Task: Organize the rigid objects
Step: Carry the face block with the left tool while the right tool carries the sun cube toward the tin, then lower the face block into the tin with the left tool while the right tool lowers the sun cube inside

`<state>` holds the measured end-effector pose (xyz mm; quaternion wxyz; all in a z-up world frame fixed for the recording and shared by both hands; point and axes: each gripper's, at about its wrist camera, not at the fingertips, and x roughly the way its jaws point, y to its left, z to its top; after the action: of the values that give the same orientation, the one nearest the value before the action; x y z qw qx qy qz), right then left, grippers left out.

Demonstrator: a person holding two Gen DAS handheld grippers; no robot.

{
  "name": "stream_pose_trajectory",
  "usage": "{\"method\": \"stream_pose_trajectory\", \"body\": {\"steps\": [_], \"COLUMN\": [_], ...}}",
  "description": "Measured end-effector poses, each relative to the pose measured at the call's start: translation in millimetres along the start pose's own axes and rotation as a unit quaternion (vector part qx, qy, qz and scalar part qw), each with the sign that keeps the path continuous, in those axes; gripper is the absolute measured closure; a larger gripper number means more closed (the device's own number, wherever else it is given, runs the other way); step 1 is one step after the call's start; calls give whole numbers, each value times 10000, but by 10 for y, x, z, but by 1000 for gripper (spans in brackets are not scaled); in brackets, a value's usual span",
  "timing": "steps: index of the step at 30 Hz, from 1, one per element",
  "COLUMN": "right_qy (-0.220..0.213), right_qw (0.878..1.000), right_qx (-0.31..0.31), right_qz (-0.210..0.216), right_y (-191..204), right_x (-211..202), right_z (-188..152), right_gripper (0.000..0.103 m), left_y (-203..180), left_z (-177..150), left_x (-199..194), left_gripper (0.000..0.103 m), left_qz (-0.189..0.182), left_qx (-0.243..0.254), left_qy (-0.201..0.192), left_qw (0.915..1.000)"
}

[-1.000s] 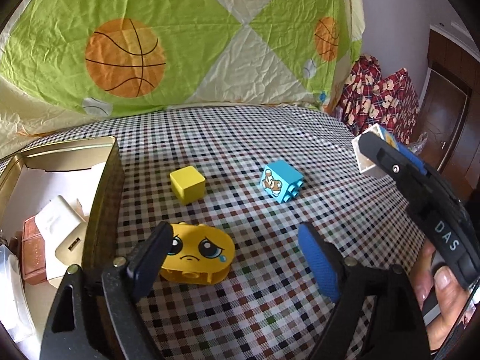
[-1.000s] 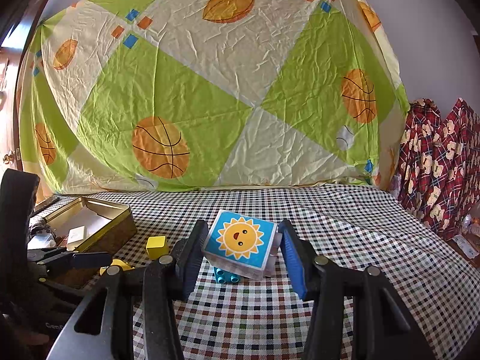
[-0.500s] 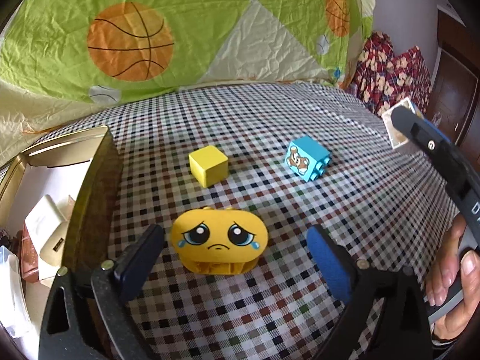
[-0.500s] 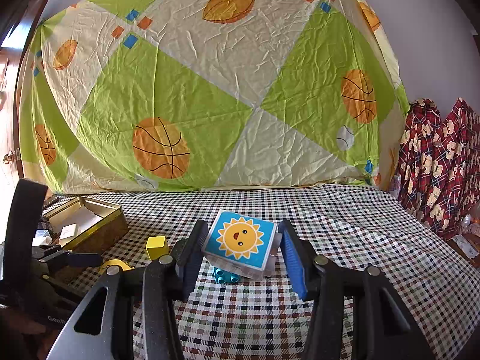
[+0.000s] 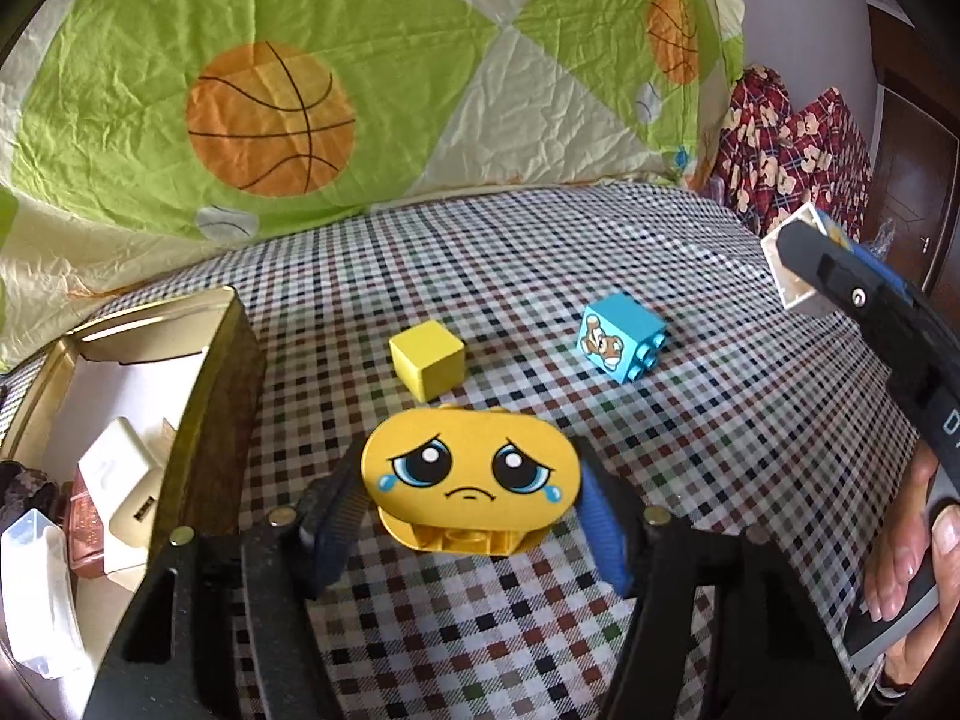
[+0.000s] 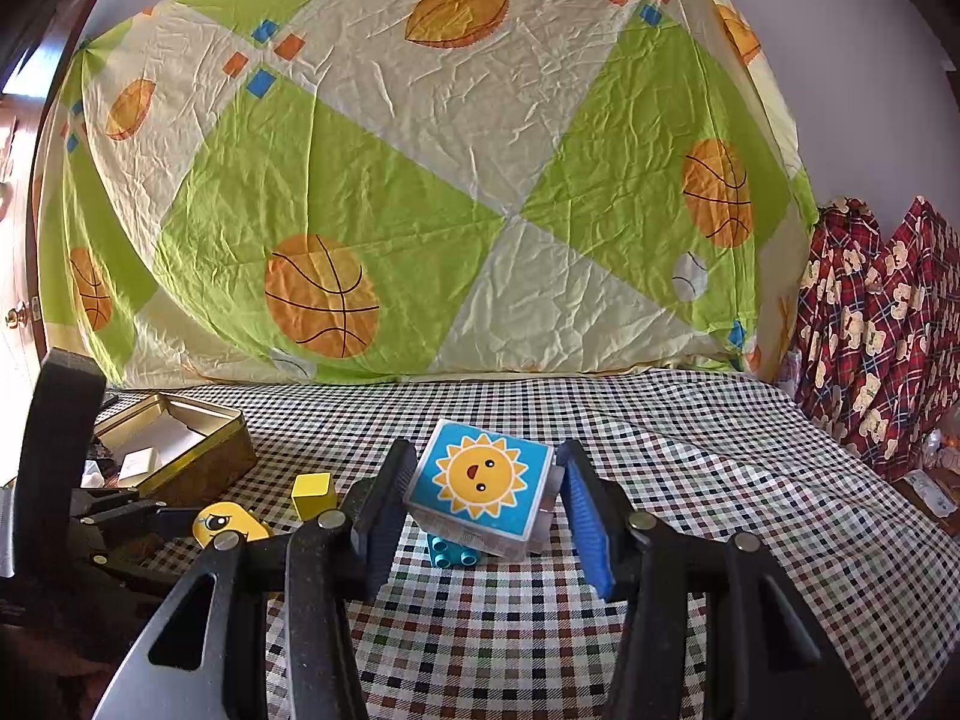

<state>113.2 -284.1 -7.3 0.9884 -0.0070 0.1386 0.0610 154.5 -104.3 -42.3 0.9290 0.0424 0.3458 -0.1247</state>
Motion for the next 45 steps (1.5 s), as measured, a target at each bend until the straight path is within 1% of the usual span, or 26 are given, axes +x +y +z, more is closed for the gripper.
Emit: {"method": "stream_pose_trajectory", "body": {"steps": [8, 16, 22, 30, 36, 45], "right_qy": [-46, -118, -158, -161, -137, -131], "right_qw": [10000, 9997, 9993, 9982, 9975, 9961], "right_qx": [-24, -44, -26, -83, -166, -291], "right_qz": [53, 189, 341, 564, 679, 822], "right_y": [9, 21, 37, 181, 326, 518], "right_x": [-25, -47, -63, -72, -63, -71], "right_z": [15, 2, -5, -17, -33, -60], "right_gripper": [52, 52, 52, 52, 52, 52], "left_y": [-10, 31, 105, 145, 183, 245], "left_z": [11, -61, -114, -198, -244, -295], "left_x": [-238, -497, -585, -694, -760, -826], "left_gripper": [38, 38, 38, 38, 38, 38], "left_qz": [418, 849, 982, 1164, 1237, 1238], "left_qx": [61, -131, -374, -495, -552, -634], "left_qy": [-748, -1453, -1640, -1805, -1850, -1879], "left_qw": [9963, 9856, 9808, 9754, 9734, 9723]}}
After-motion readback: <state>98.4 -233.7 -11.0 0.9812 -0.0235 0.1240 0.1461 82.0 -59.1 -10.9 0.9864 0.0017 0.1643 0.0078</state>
